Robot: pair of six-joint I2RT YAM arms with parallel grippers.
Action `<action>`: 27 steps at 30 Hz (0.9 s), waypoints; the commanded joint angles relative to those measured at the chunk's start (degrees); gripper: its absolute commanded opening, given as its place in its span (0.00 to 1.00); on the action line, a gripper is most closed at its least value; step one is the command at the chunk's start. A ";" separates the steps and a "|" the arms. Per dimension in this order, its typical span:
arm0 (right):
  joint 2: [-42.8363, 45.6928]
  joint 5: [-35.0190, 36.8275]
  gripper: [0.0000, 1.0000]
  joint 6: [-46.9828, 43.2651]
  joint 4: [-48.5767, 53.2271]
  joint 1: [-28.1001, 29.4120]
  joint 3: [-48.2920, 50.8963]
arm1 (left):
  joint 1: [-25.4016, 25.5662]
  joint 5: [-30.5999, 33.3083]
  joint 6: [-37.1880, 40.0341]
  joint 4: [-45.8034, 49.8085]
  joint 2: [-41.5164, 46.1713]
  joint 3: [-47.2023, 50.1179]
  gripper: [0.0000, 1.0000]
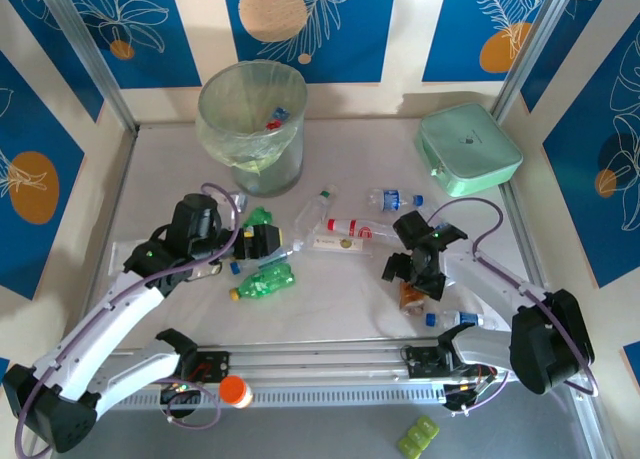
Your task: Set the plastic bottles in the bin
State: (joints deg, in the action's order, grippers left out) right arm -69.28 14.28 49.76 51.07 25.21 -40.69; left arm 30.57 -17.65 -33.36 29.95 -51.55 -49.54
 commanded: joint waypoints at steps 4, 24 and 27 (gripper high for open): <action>-2.55 -1.93 0.80 -0.19 -4.40 0.19 1.50 | -0.51 -3.69 -1.04 -2.97 -0.51 0.23 0.96; 8.55 -2.21 0.41 0.34 -0.16 2.66 1.05 | -4.46 -7.83 -3.56 -6.64 -2.99 1.12 0.96; 15.79 0.29 0.41 -0.09 1.44 5.98 -0.44 | -4.38 -10.65 -4.95 -8.91 -2.60 0.86 0.96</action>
State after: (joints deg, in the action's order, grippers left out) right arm -58.22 12.73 49.17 48.99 29.02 -38.85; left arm 26.65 -24.23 -36.84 24.53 -54.61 -48.66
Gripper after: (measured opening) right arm 0.509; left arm 0.961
